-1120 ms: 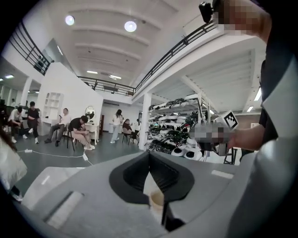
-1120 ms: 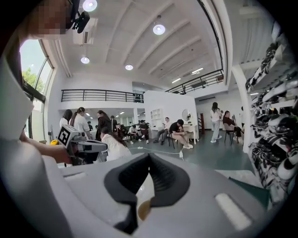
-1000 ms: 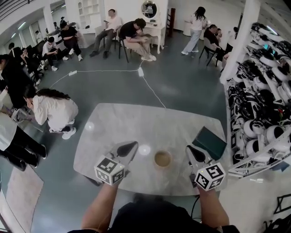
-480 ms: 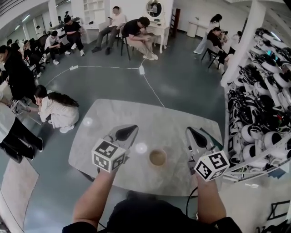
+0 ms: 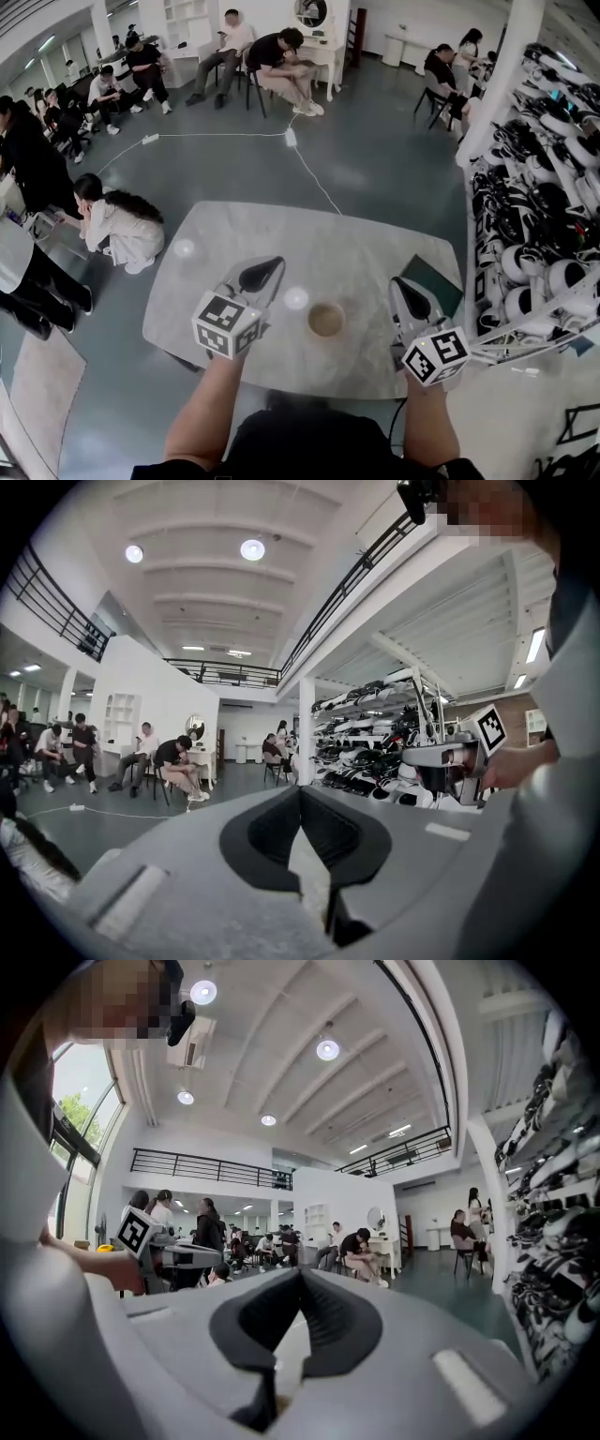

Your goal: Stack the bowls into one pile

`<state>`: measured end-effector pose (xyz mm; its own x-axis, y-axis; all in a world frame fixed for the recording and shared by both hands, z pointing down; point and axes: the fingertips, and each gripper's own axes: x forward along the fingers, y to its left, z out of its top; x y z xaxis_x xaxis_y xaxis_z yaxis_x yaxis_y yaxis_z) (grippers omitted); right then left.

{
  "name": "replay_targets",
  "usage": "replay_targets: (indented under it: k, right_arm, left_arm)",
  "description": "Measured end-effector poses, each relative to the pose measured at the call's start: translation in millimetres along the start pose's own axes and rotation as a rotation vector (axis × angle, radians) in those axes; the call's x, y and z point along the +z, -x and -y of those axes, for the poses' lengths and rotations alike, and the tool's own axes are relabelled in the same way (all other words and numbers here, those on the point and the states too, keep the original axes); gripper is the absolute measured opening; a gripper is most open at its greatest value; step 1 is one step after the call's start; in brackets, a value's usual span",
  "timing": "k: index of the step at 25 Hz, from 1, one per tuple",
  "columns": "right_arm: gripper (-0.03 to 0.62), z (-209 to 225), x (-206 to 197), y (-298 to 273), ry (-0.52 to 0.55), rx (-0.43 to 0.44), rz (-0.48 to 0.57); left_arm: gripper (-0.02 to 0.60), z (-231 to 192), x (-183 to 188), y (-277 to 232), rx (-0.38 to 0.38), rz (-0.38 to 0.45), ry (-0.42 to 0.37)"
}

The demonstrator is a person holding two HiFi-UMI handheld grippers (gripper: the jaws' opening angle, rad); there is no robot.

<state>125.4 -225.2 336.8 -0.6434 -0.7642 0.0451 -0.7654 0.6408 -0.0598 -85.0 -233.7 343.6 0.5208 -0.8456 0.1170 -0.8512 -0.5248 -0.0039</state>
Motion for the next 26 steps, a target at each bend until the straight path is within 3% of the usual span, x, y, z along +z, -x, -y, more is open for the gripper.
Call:
replay_targets:
  k: [10,26]
  right_arm:
    - [0.003,7,-39,9,-0.013,0.009,-0.079]
    - [0.003,-18,-27,-6,0.018,0.051,-0.078]
  left_arm:
    - [0.009,0,-29,6,0.041,-0.037,0.038]
    - [0.009,-8,-28,18,0.018,-0.044,0.032]
